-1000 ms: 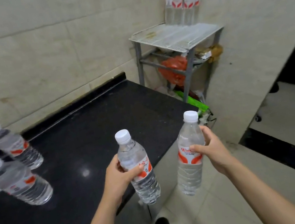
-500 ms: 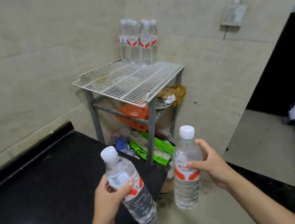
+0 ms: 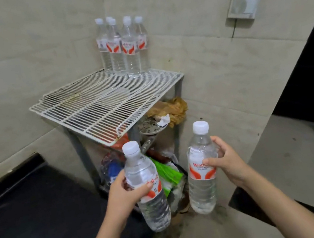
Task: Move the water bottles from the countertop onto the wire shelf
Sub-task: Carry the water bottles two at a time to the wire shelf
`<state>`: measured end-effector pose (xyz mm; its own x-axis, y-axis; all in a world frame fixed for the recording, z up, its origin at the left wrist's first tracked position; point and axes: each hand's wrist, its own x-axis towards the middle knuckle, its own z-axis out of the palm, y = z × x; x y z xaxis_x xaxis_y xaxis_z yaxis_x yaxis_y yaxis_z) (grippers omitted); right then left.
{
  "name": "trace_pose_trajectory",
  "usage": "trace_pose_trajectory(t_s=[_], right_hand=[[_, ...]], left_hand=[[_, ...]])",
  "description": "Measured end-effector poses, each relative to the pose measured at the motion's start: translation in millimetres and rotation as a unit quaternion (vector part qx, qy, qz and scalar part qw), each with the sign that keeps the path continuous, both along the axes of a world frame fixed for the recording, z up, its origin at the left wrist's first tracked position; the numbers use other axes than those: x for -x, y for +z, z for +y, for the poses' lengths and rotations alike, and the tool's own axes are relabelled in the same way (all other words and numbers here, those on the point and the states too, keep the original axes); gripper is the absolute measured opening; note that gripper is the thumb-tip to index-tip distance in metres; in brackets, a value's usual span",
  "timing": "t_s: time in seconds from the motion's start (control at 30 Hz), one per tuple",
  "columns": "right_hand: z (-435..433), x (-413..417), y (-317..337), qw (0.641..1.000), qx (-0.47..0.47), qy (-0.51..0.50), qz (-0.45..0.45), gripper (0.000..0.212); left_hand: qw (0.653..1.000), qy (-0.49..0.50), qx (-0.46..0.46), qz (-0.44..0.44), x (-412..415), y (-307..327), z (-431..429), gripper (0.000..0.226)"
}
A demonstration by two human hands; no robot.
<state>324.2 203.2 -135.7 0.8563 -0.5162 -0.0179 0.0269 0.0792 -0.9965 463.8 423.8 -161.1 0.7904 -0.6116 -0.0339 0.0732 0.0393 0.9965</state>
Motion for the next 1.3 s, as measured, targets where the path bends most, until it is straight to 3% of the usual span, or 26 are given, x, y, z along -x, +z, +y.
trace_pose_trajectory(t_s=[0.1,0.3,0.67,0.93,1.1,1.3], right_hand=[[-55.3,-11.2,15.0,0.999,0.009,0.027,-0.03,0.07],[-153.6,-31.0,51.7,0.994,0.011,0.054,-0.089,0.093],[-248.7,-90.2,86.9,0.971,-0.085,0.149,-0.168,0.098],[-287.9,-203.8,143.1,0.961,-0.086,0.122,-0.235,0.098],[-306.8,-275.2,167.4,0.956,-0.081,0.114,-0.258,0.084],[-323.4,-349.4,158.1,0.97,-0.079,0.11,-0.202,0.025]], left_hand=[[0.999,0.018,0.002,-0.037,-1.0,14.4,-51.0,0.066],[0.994,0.075,0.02,-0.073,8.1,48.4,-145.4,0.079],[0.985,0.094,0.039,-0.143,-28.5,131.2,-228.2,0.067],[0.966,0.168,0.056,-0.188,-127.1,182.4,-279.7,0.058],[0.96,0.201,0.045,-0.192,-192.9,175.5,-311.4,0.045],[0.956,0.232,0.013,-0.176,-247.2,165.7,-336.0,0.049]])
